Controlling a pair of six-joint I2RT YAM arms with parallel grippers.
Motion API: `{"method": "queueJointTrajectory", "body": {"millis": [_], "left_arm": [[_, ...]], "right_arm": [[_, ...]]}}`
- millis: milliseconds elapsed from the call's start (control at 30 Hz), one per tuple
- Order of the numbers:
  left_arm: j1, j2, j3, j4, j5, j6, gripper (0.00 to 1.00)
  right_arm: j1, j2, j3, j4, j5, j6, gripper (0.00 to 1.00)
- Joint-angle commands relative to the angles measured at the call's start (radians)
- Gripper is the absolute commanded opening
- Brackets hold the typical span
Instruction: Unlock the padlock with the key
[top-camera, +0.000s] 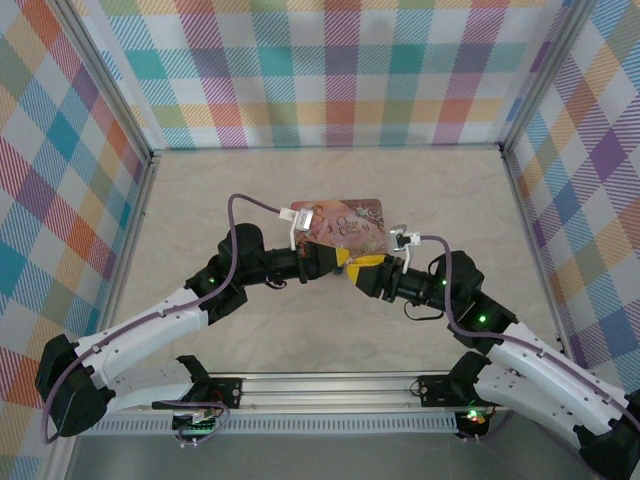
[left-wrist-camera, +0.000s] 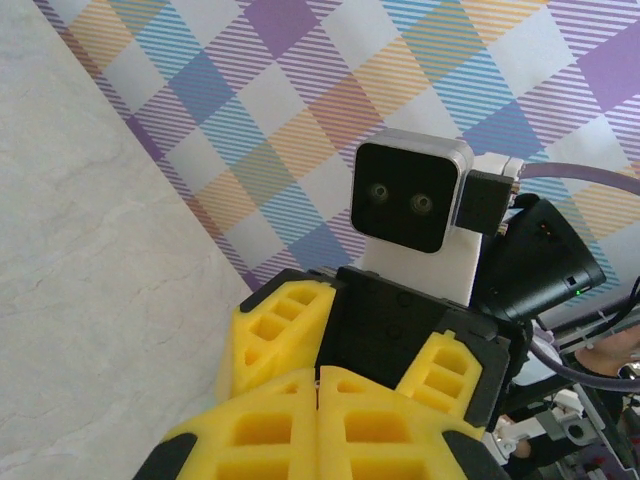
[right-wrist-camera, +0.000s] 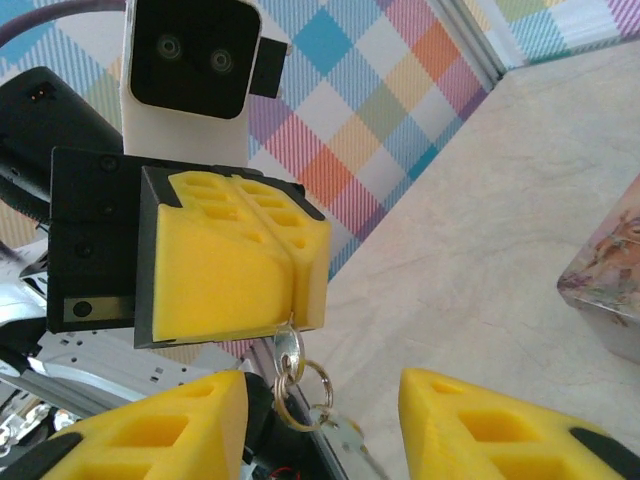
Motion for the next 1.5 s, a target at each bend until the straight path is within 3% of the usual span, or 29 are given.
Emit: {"method": "queueJointTrajectory", "body": {"millis": [0, 267, 367, 500, 733, 900, 933, 1067, 1267, 1467], "left_arm": [[-0.015, 0.002, -0.010, 0.067, 0.015, -0.016, 0.00], [-0.017, 0.008, -0.020, 0.084, 0.012, -0.027, 0.00], [-0.016, 0.010, -0.022, 0.094, 0.015, -0.033, 0.00], [-0.016, 0.008, -0.022, 0.098, 0.016, -0.036, 0.00], [-0.018, -0.006, -0.025, 0.093, 0.004, -0.032, 0.00], [-0.018, -0.025, -0.034, 0.075, -0.035, -0.027, 0.00], [-0.017, -0.028, -0.031, 0.059, -0.048, -0.023, 0.03], [-0.010, -0.064, -0.007, -0.082, -0.175, -0.010, 0.53], [0.041, -0.105, 0.039, -0.304, -0.321, -0.039, 0.63], [0.086, -0.101, 0.091, -0.422, -0.370, -0.096, 0.68]], "right_arm": [[-0.003, 0.001, -0.017, 0.155, -0.044, 0.038, 0.42], [-0.003, -0.023, -0.031, 0.187, -0.010, 0.051, 0.41], [-0.003, -0.004, -0.026, 0.197, -0.020, 0.056, 0.32], [-0.003, 0.017, -0.020, 0.195, -0.013, 0.055, 0.27], [-0.003, 0.029, -0.018, 0.193, -0.020, 0.047, 0.03], [-0.004, 0.010, -0.005, 0.119, -0.012, 0.012, 0.00], [-0.003, 0.004, 0.005, 0.087, 0.003, -0.007, 0.00], [-0.003, 0.001, 0.119, -0.176, 0.100, -0.155, 0.00], [-0.001, 0.073, 0.292, -0.481, 0.335, -0.410, 0.00], [0.030, 0.205, 0.415, -0.556, 0.598, -0.620, 0.00]]}}
